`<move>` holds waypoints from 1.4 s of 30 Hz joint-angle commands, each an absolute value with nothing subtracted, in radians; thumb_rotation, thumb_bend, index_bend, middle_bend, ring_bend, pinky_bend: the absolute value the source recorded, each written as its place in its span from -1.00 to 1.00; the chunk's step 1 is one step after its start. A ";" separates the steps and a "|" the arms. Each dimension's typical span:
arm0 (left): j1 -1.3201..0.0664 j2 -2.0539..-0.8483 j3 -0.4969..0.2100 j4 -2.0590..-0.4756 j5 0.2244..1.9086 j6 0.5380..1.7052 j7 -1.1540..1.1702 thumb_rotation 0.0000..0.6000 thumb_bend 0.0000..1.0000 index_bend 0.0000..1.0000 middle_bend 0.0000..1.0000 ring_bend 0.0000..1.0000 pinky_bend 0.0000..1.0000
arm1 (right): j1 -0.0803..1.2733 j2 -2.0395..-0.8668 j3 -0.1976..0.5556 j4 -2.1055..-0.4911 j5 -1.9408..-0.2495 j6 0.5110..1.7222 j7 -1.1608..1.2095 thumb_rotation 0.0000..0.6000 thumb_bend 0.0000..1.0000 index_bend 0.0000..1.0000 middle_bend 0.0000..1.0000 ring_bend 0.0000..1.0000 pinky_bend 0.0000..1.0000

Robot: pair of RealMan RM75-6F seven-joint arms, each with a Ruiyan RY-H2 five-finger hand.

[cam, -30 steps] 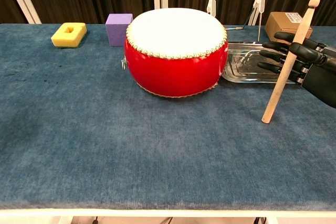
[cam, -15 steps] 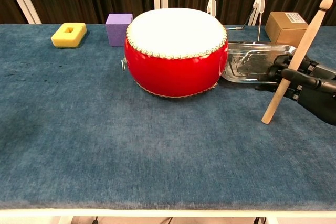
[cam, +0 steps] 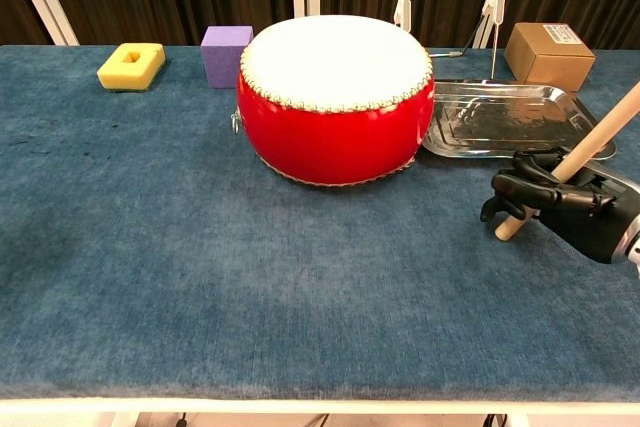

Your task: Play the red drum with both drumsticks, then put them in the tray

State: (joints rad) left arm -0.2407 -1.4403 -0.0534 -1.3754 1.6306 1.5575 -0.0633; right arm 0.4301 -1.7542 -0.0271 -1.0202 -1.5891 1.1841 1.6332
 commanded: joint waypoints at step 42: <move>-0.743 -1.587 -0.406 -1.410 1.041 1.069 0.463 1.00 0.43 1.00 1.00 1.00 1.00 | 1.001 -1.107 0.232 -1.767 -0.699 0.791 -0.579 1.00 0.83 1.00 1.00 1.00 1.00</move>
